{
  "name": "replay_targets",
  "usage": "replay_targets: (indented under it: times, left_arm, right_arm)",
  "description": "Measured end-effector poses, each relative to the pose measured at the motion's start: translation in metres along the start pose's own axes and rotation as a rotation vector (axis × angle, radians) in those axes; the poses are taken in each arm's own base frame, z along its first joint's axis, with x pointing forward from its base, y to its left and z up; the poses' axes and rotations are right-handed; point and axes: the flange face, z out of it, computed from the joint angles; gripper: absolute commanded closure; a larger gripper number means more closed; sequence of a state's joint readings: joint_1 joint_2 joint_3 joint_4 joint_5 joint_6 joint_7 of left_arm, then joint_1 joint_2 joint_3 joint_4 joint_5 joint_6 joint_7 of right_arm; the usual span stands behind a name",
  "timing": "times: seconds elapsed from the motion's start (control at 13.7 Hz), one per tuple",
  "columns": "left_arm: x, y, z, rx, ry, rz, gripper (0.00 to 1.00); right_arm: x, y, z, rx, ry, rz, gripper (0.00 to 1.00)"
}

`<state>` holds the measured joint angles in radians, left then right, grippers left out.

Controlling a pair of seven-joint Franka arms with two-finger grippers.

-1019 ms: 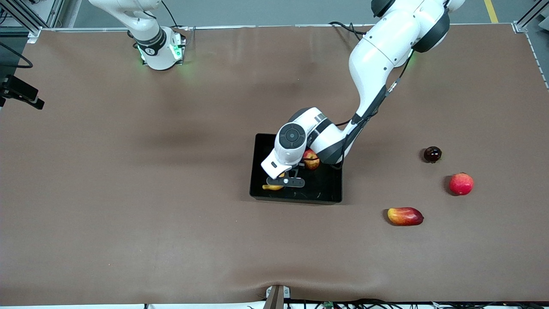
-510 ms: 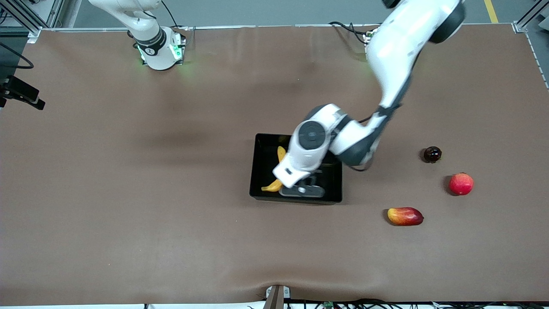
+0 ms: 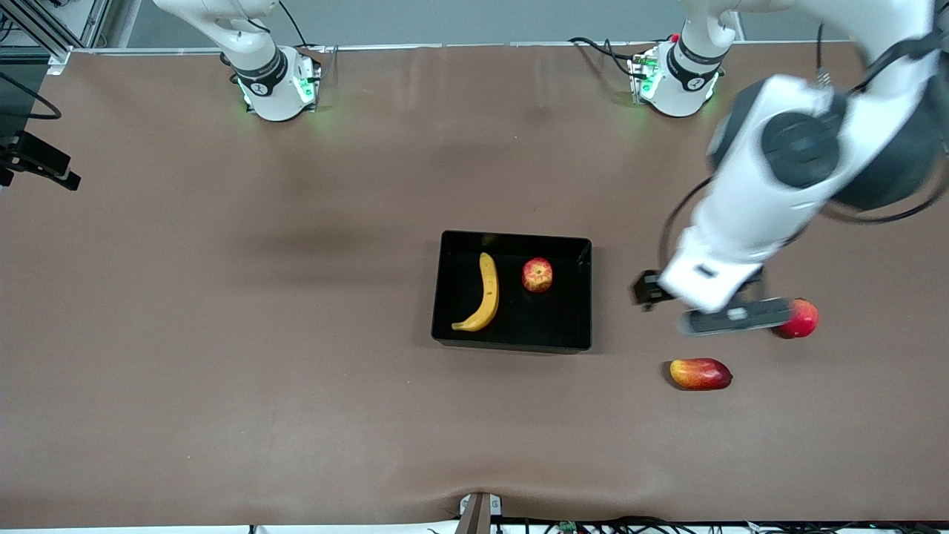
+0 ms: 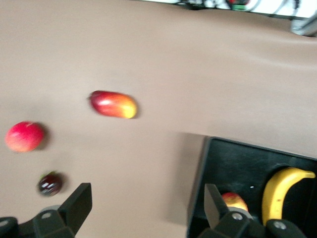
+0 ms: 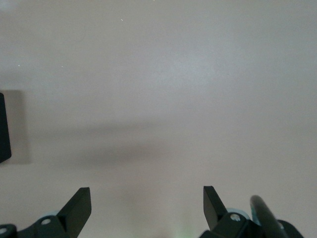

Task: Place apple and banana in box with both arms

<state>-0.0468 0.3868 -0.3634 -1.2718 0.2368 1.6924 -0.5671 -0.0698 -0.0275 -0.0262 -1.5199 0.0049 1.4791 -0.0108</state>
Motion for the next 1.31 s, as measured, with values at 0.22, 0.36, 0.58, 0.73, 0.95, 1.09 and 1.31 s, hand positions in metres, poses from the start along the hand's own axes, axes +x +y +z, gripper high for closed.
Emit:
replay_targets:
  times: [0.22, 0.36, 0.58, 0.73, 0.95, 1.09, 1.31]
  left_arm:
    - [-0.005, -0.046, -0.034, -0.003, -0.037, -0.033, 0.0]
    - [-0.013, -0.07, -0.054, -0.021, -0.045, -0.023, 0.0]
    - [-0.035, -0.109, -0.078, -0.04, -0.05, -0.002, 0.0]
    - [-0.047, -0.137, -0.087, -0.041, -0.05, 0.005, 0.0]
    - [-0.065, -0.153, -0.085, -0.033, -0.058, 0.03, 0.0]
    - [-0.078, -0.162, -0.082, -0.045, -0.053, 0.044, 0.0]
    - [-0.088, -0.176, -0.085, -0.049, -0.046, 0.047, 0.0]
  right_arm:
    - [0.0, -0.001, 0.0, 0.0, 0.0, -0.002, 0.0]
    - [0.0, -0.002, 0.0, 0.0, 0.0, -0.004, 0.0]
    - [0.0, -0.003, 0.0, 0.0, 0.0, -0.006, 0.0]
    - [0.0, -0.003, 0.0, 0.0, 0.0, -0.006, 0.0]
    - [0.0, -0.004, 0.0, 0.001, 0.0, -0.007, 0.0]
    - [0.0, -0.004, 0.0, 0.002, 0.001, -0.008, 0.0]
    - [0.0, -0.004, 0.0, 0.002, 0.001, -0.008, 0.0]
